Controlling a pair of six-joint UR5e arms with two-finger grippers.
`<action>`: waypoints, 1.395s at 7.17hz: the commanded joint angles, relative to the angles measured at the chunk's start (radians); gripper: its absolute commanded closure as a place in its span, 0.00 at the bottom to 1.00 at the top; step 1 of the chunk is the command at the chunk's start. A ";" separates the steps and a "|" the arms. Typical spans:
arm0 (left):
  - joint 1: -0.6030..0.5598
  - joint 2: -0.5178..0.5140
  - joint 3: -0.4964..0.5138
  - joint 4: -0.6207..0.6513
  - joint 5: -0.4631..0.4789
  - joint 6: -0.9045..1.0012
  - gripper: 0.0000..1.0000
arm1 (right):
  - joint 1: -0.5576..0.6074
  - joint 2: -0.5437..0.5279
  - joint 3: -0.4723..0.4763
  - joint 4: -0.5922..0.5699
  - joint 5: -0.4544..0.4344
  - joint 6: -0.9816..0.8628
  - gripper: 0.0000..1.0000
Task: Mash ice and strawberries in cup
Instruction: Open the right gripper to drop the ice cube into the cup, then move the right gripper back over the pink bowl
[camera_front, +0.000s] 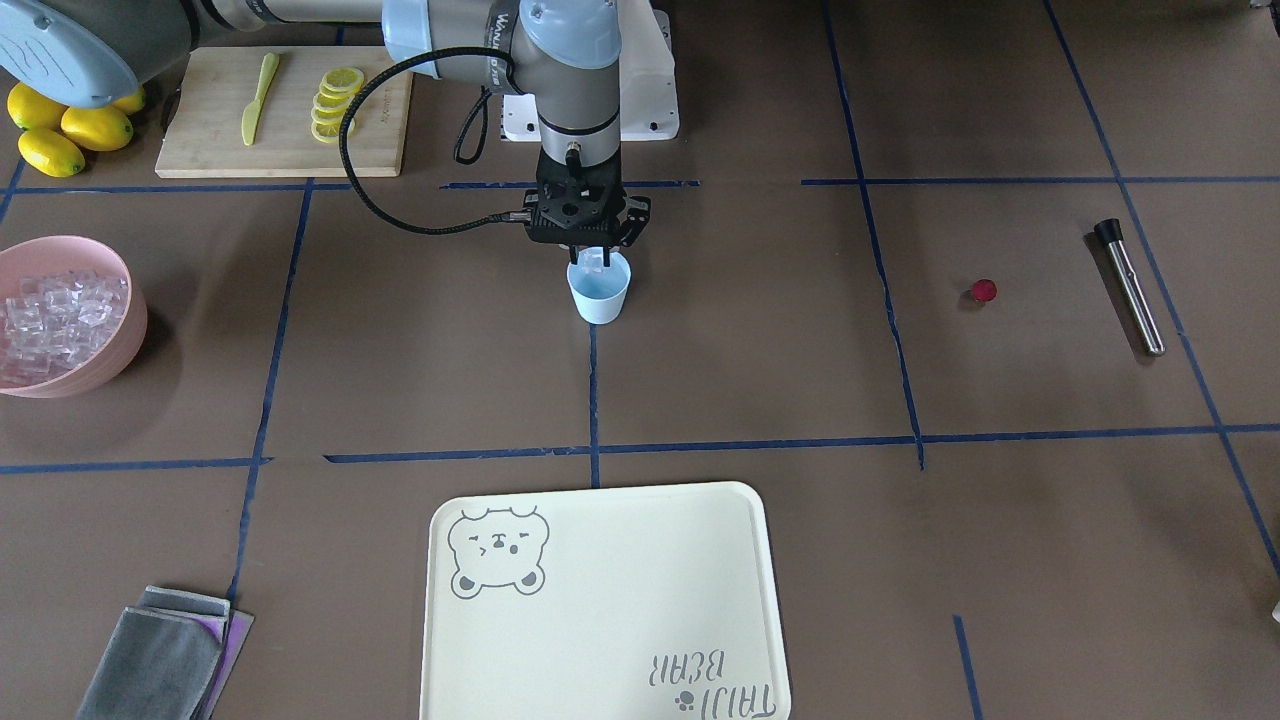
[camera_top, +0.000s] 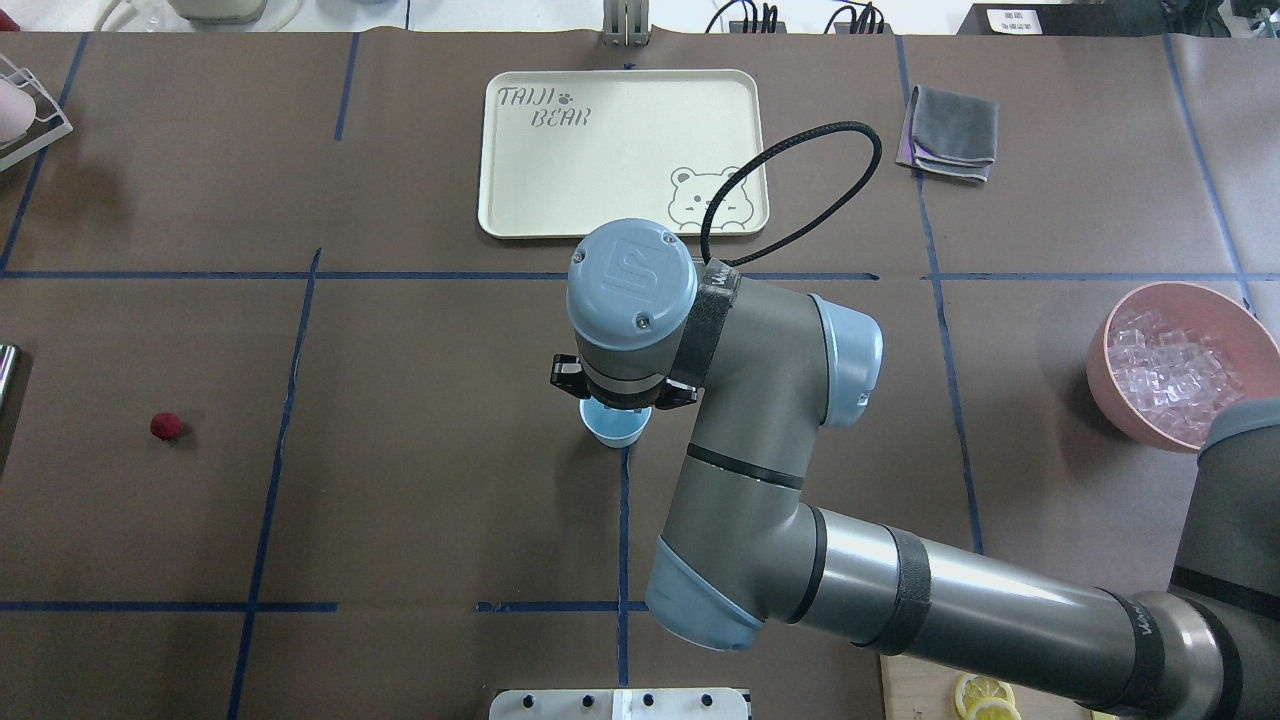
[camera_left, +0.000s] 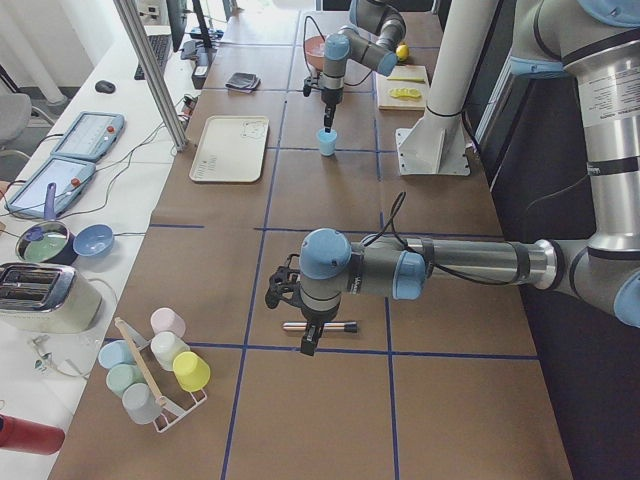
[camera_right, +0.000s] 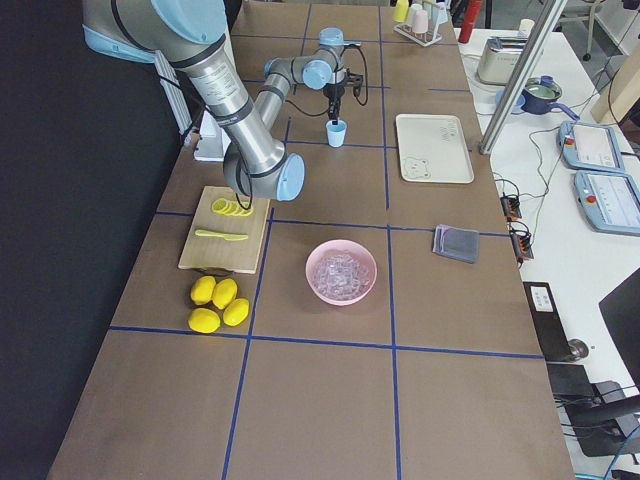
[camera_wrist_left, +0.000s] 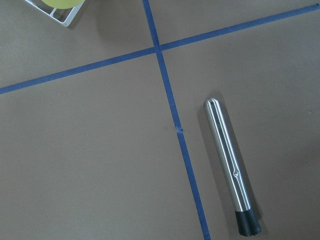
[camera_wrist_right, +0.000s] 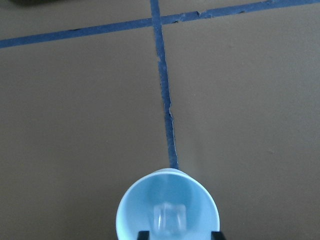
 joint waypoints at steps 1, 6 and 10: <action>0.000 0.000 0.000 0.000 0.000 0.000 0.00 | -0.001 -0.001 -0.001 0.001 0.000 -0.006 0.02; 0.000 0.000 0.000 0.000 -0.002 0.000 0.00 | 0.329 -0.315 0.228 0.002 0.208 -0.376 0.01; 0.000 0.000 0.009 -0.002 -0.002 0.002 0.00 | 0.644 -0.725 0.364 0.007 0.404 -0.910 0.01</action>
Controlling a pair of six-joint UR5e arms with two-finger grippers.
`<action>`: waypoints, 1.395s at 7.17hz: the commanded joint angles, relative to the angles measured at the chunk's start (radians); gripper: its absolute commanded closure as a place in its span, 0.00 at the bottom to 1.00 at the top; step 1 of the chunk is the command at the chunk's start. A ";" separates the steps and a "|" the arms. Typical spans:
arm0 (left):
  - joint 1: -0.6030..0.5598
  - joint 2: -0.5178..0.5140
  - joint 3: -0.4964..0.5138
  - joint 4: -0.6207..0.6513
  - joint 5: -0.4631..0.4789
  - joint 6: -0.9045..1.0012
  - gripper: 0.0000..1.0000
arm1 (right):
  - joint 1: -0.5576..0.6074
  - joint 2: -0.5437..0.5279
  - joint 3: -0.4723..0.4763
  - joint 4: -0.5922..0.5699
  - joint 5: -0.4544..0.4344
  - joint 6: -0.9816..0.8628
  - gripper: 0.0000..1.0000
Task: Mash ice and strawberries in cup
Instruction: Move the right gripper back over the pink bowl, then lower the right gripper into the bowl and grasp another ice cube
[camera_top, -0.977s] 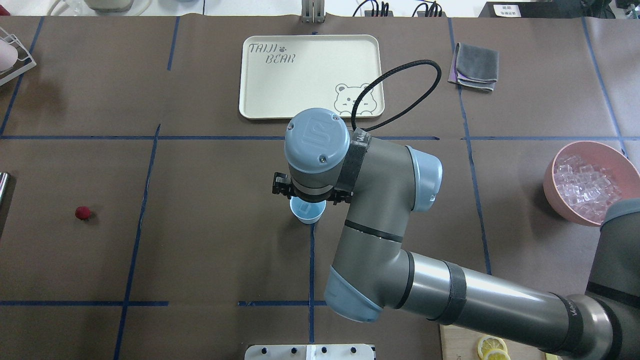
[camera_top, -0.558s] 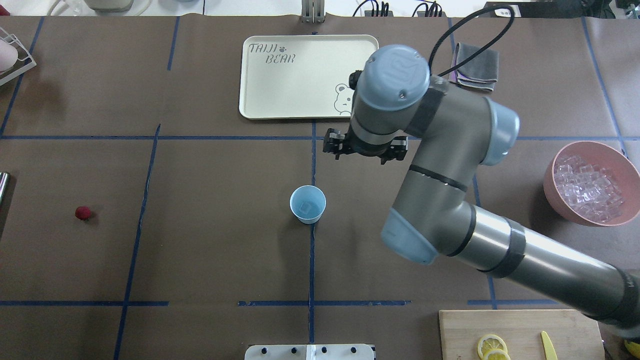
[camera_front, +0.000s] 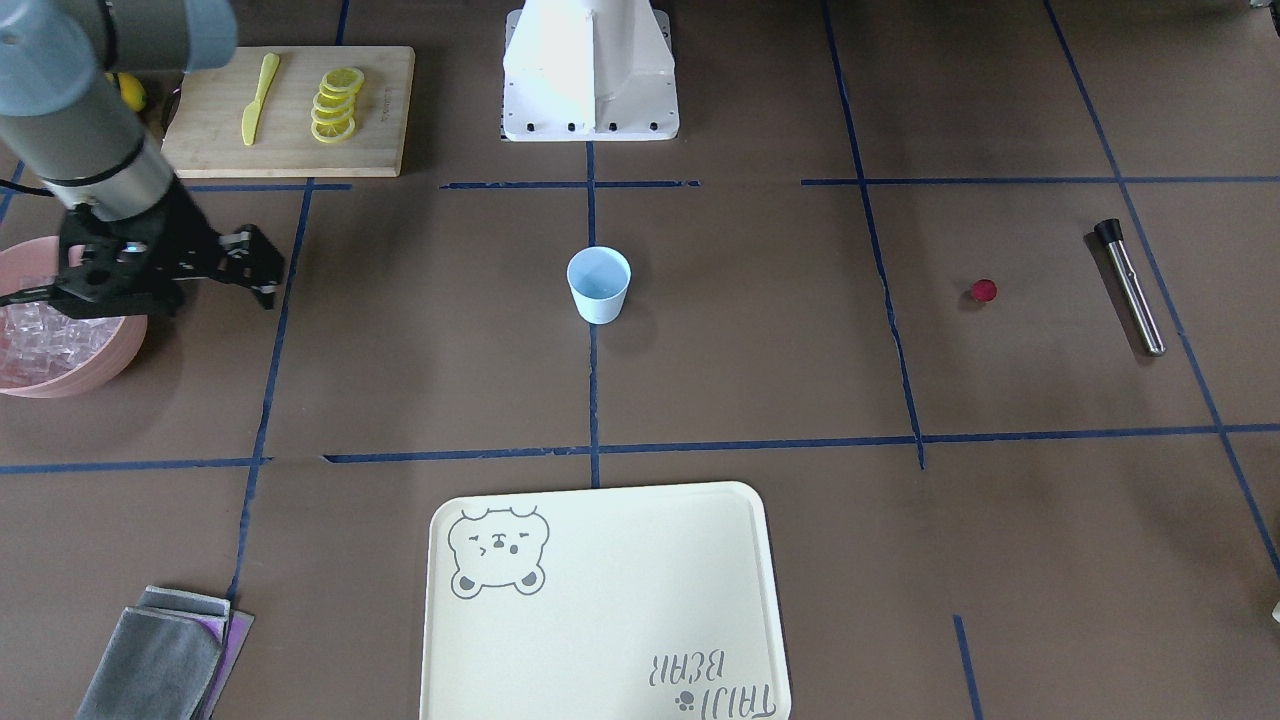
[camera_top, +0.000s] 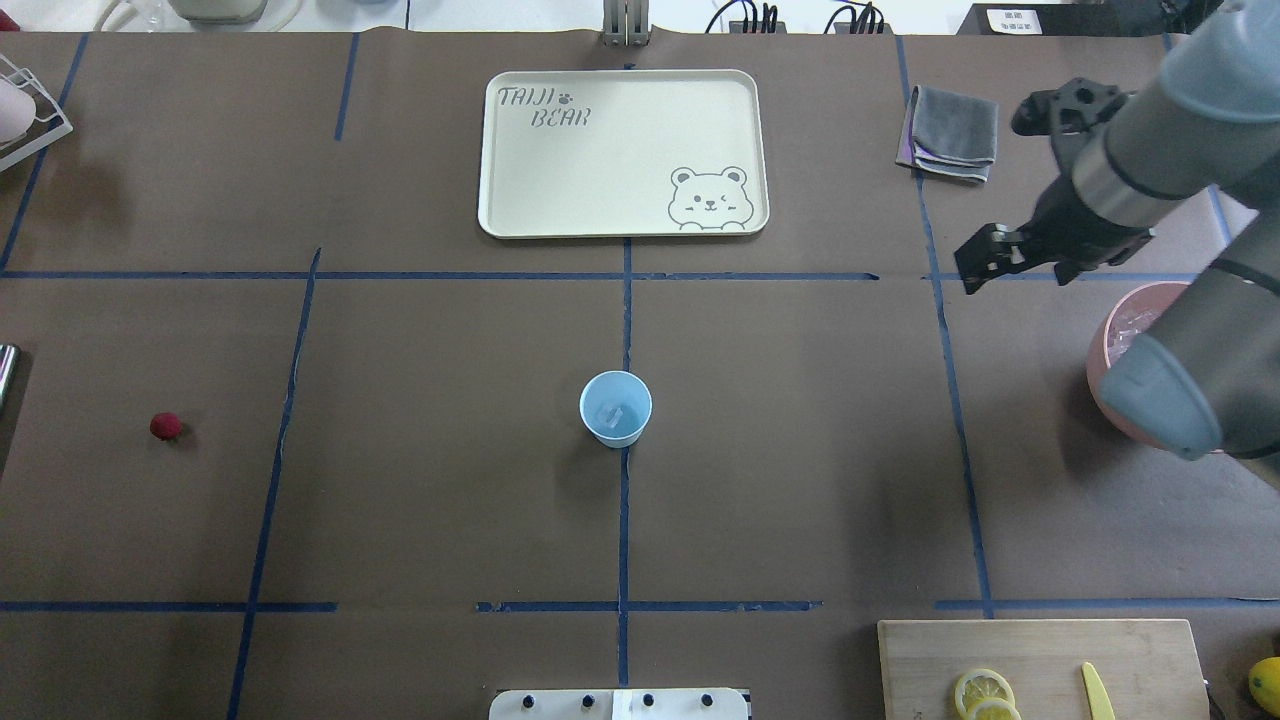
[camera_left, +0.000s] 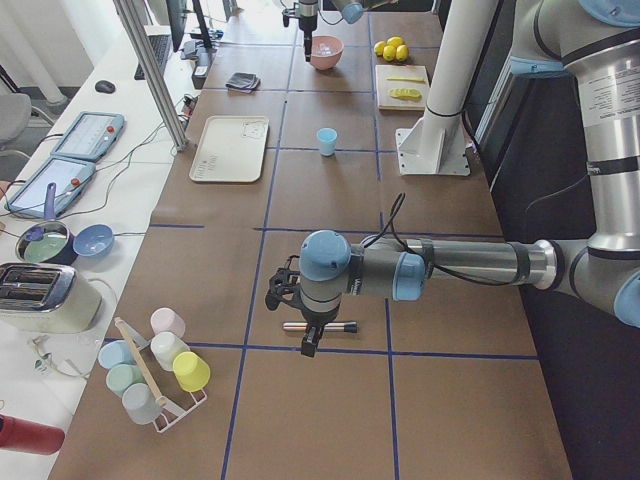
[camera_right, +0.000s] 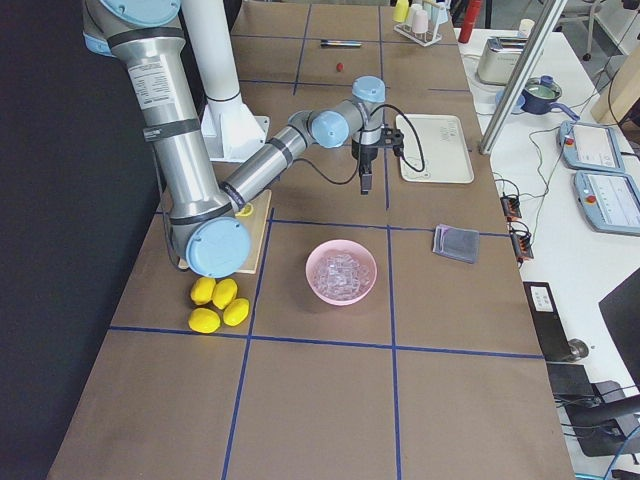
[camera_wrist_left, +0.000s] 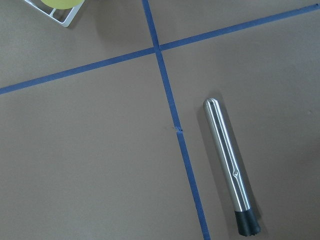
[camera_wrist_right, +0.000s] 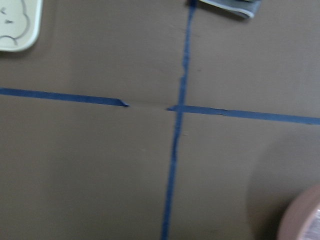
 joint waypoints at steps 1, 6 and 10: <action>0.000 0.000 0.000 0.000 0.000 0.000 0.00 | 0.143 -0.214 0.024 0.078 0.081 -0.244 0.01; 0.000 0.002 0.000 0.001 0.000 0.000 0.00 | 0.119 -0.337 -0.108 0.355 0.075 -0.234 0.08; 0.002 0.002 0.000 0.001 0.000 0.000 0.00 | 0.064 -0.348 -0.141 0.355 0.075 -0.233 0.23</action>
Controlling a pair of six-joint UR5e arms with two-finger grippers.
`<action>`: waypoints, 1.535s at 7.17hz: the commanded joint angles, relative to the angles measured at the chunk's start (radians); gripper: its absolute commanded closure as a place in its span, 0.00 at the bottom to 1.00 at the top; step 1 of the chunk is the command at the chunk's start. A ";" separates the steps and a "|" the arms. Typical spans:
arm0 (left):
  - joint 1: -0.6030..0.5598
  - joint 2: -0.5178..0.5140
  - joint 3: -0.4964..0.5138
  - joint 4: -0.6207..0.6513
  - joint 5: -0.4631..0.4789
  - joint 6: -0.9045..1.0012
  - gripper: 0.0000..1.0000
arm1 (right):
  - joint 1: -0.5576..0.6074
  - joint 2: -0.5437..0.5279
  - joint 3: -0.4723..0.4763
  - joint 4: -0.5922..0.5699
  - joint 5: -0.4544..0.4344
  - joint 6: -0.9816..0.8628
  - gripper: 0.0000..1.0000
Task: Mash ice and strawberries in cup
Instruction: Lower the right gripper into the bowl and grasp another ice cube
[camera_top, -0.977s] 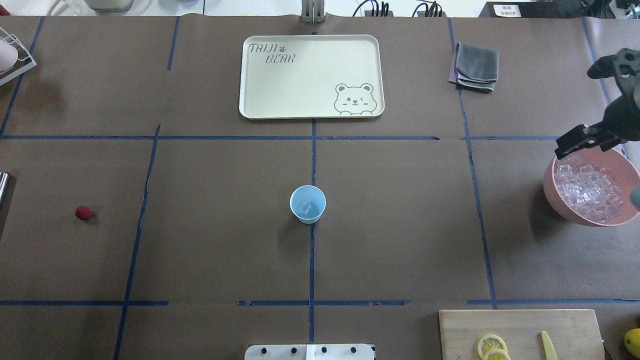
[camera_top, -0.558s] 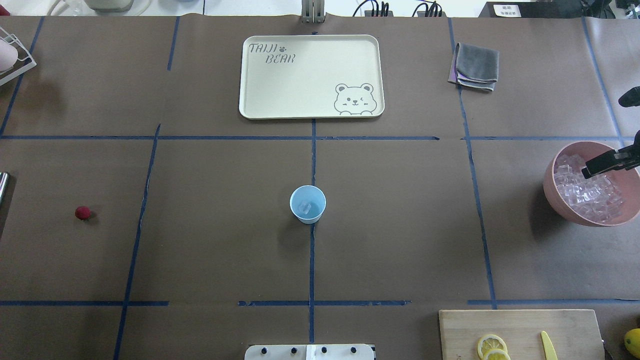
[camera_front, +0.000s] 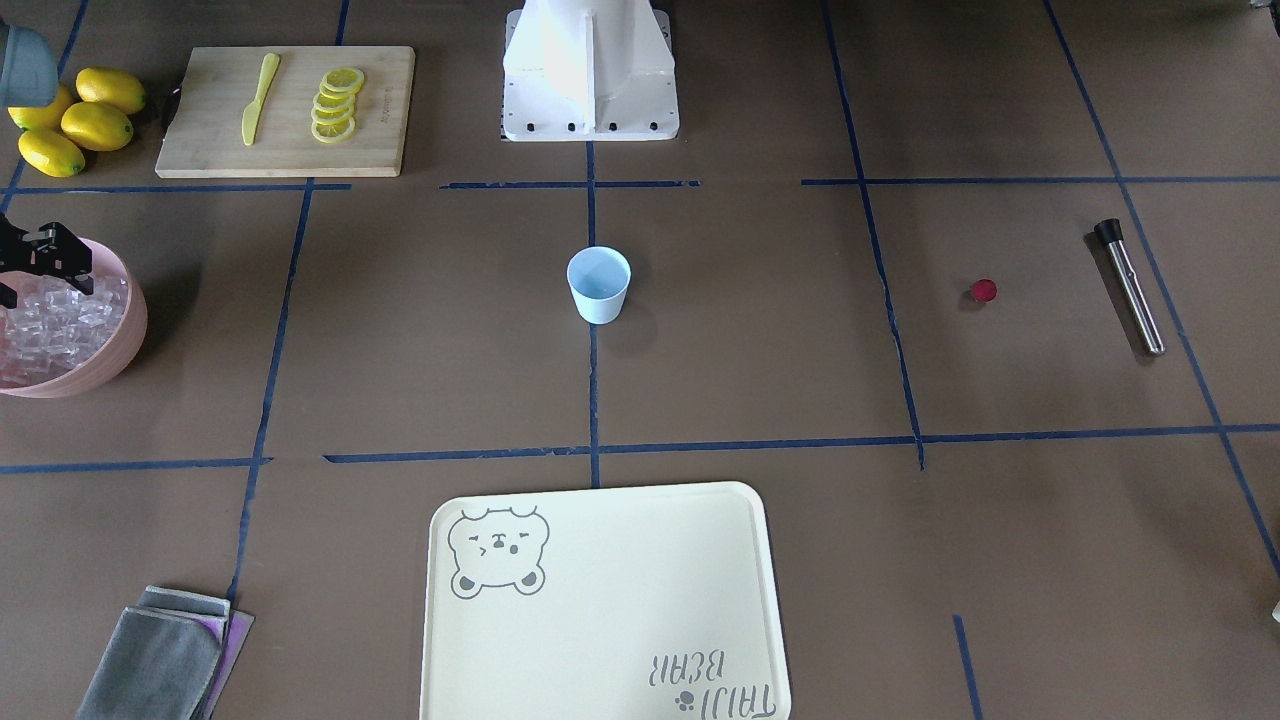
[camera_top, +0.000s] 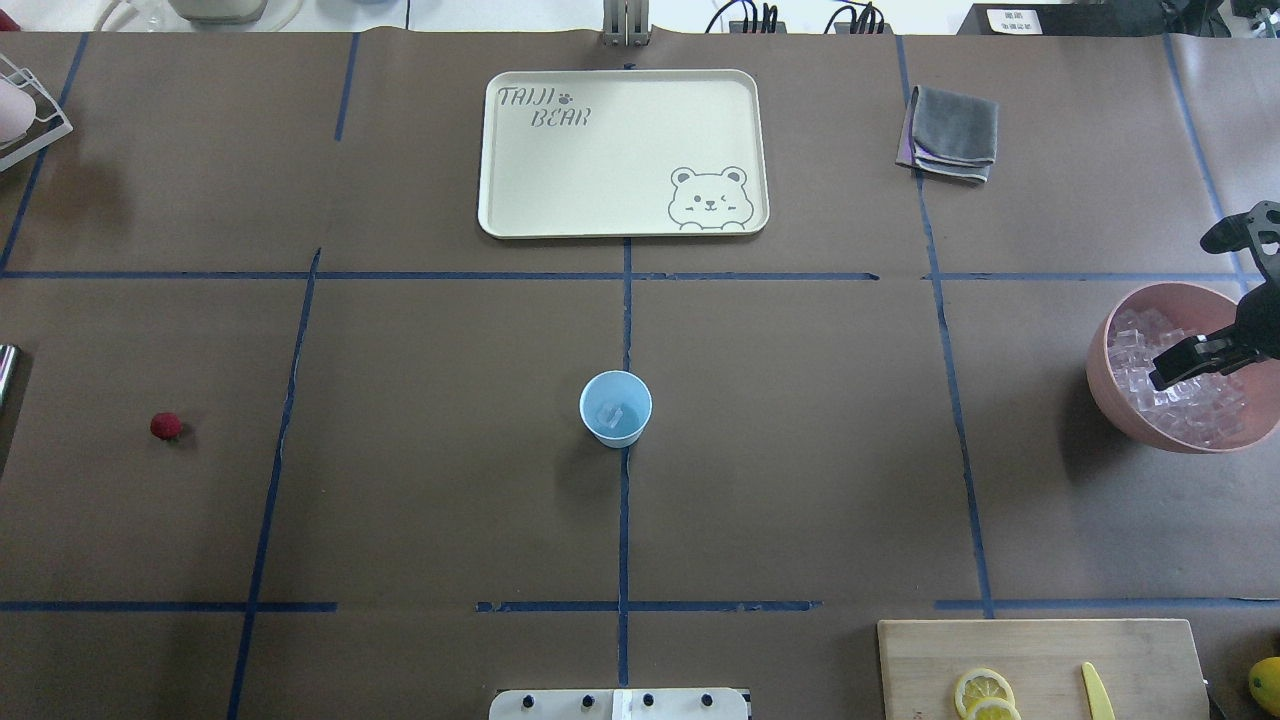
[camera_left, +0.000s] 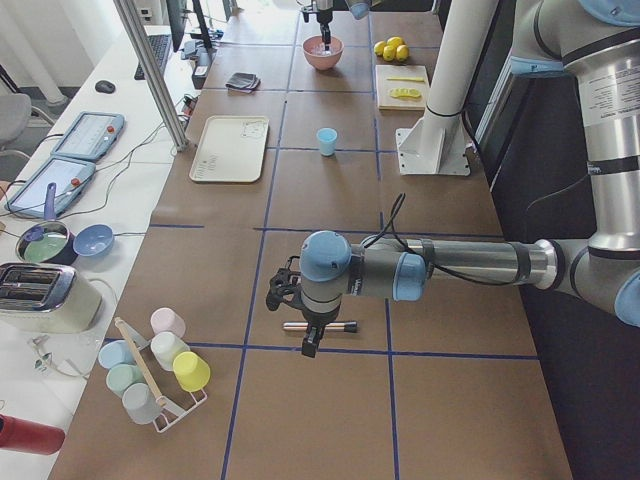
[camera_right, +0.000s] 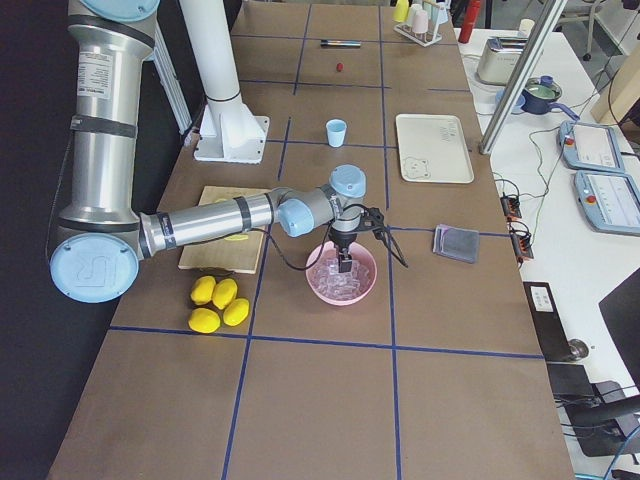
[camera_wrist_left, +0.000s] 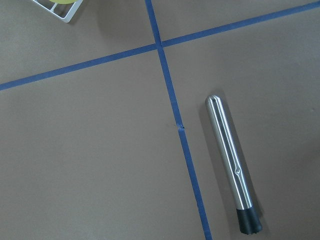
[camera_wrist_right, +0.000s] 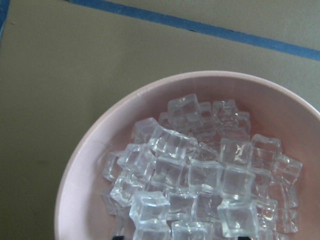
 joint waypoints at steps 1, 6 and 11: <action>0.000 0.000 0.000 0.000 0.000 0.000 0.00 | -0.015 -0.011 -0.005 0.000 0.000 0.000 0.26; 0.000 0.000 0.000 -0.002 0.000 0.000 0.00 | -0.020 -0.015 -0.023 0.000 -0.003 -0.003 0.50; 0.001 0.000 0.000 0.000 0.000 0.000 0.00 | -0.015 -0.012 0.029 -0.012 0.012 -0.011 0.97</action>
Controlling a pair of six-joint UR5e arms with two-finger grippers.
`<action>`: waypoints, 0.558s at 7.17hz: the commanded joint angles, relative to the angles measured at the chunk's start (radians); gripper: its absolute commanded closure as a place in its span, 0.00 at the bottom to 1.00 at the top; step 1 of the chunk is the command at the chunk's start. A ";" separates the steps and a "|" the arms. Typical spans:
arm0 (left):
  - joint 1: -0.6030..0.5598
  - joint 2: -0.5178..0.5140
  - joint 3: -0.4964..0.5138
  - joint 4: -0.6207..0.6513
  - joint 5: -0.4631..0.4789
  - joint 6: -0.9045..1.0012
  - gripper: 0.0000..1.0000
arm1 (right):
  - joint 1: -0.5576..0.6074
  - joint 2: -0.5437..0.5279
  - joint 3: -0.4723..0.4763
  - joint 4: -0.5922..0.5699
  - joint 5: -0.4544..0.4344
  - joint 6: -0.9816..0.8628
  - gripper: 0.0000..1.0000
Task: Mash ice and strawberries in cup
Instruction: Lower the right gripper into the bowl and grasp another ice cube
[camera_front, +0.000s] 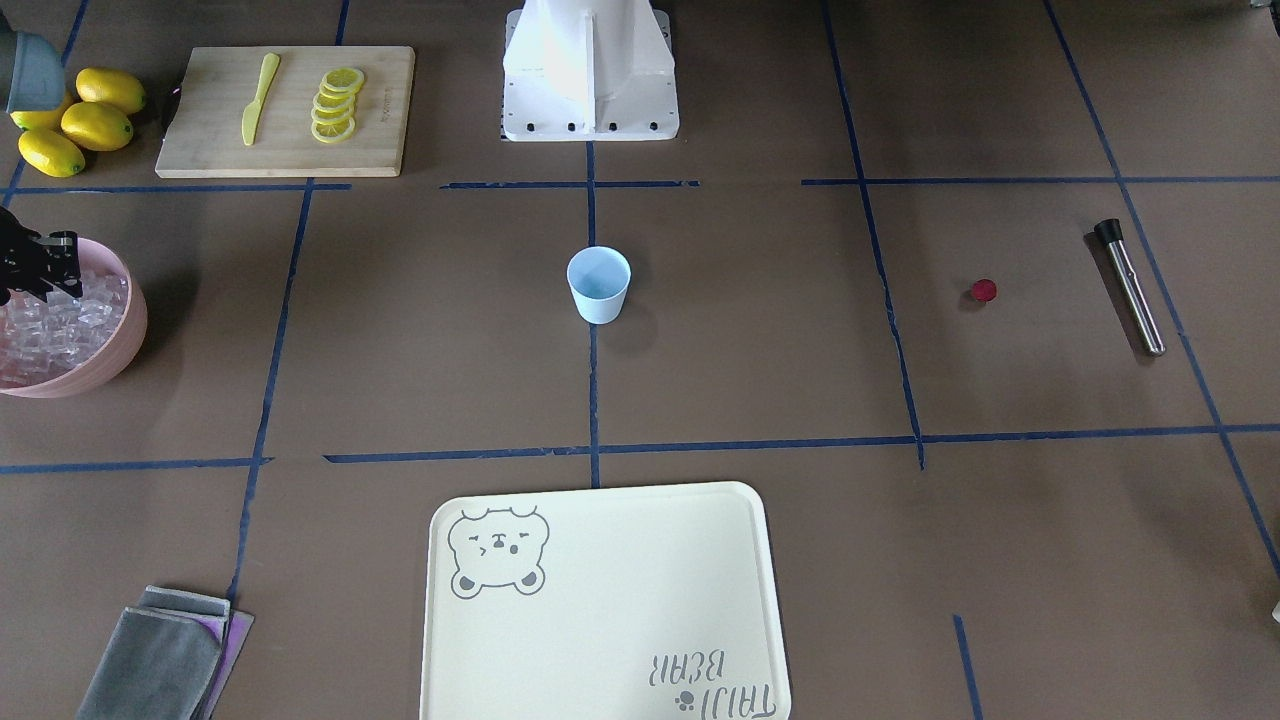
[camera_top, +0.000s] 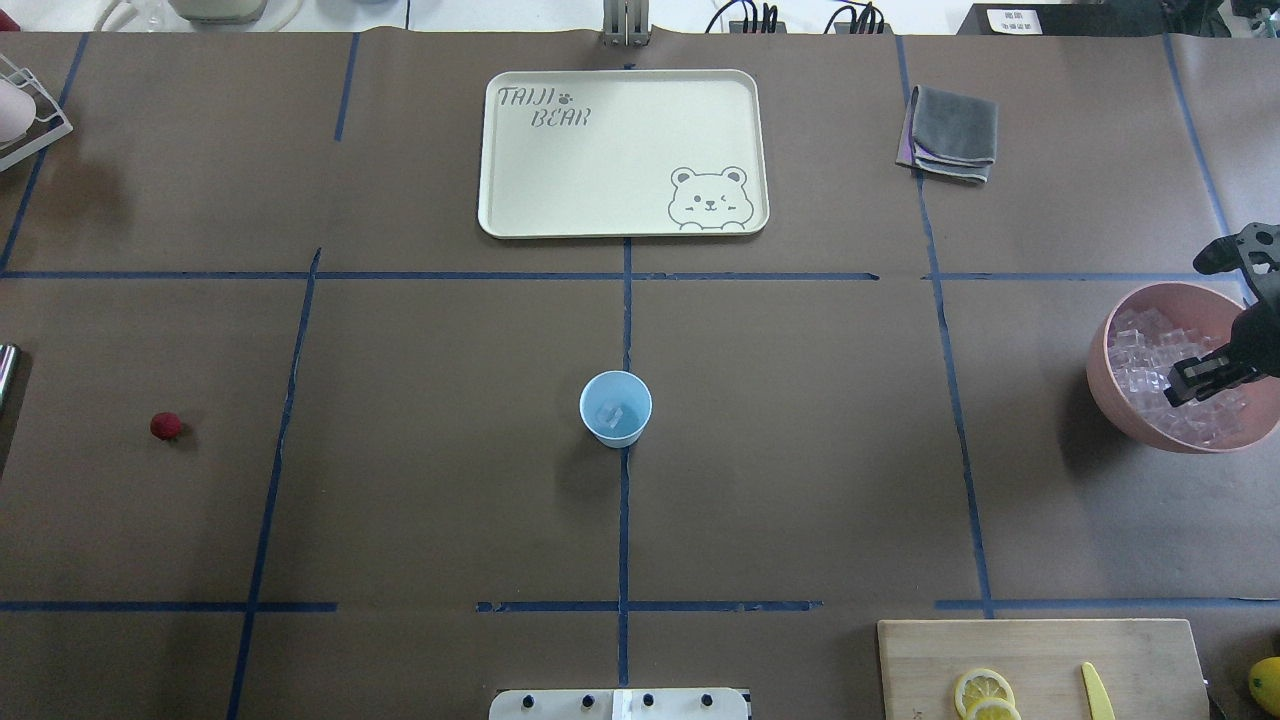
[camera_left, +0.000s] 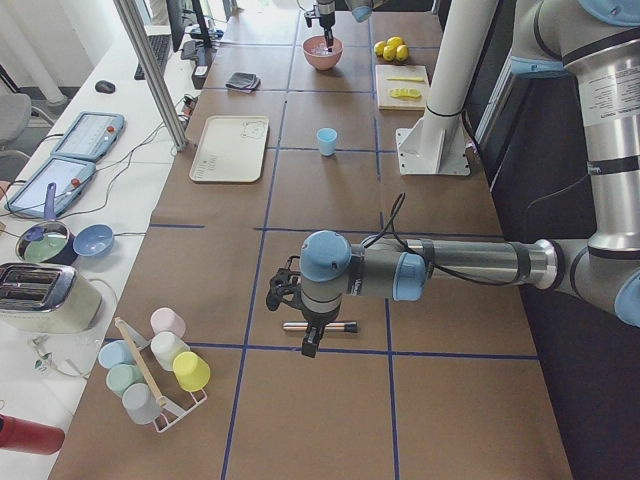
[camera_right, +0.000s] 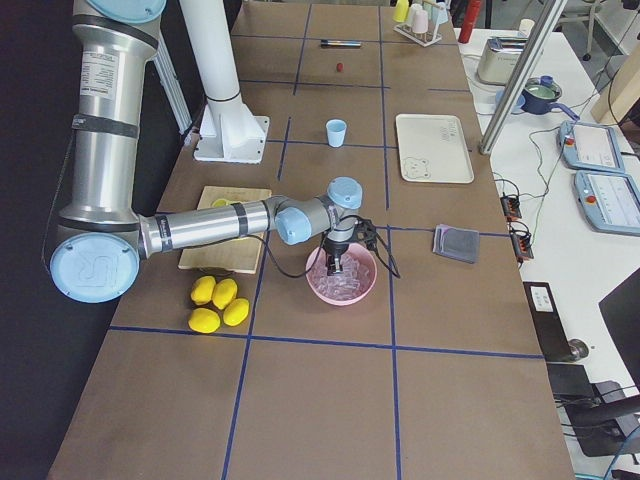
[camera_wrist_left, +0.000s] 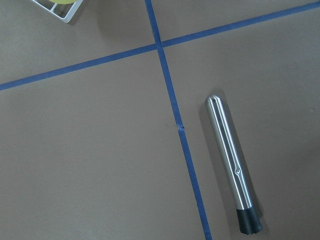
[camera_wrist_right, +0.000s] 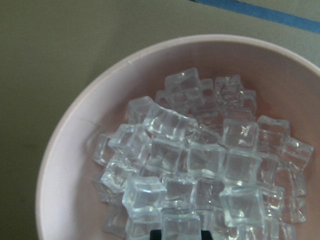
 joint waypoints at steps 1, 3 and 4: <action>0.000 0.000 0.000 0.000 0.000 0.000 0.00 | 0.033 0.002 0.099 -0.039 0.007 0.000 0.97; 0.000 0.000 -0.006 0.000 0.000 0.000 0.00 | 0.044 0.148 0.181 -0.199 0.004 0.050 0.96; 0.000 0.000 -0.009 0.000 0.000 0.000 0.00 | 0.003 0.272 0.173 -0.244 0.001 0.163 0.96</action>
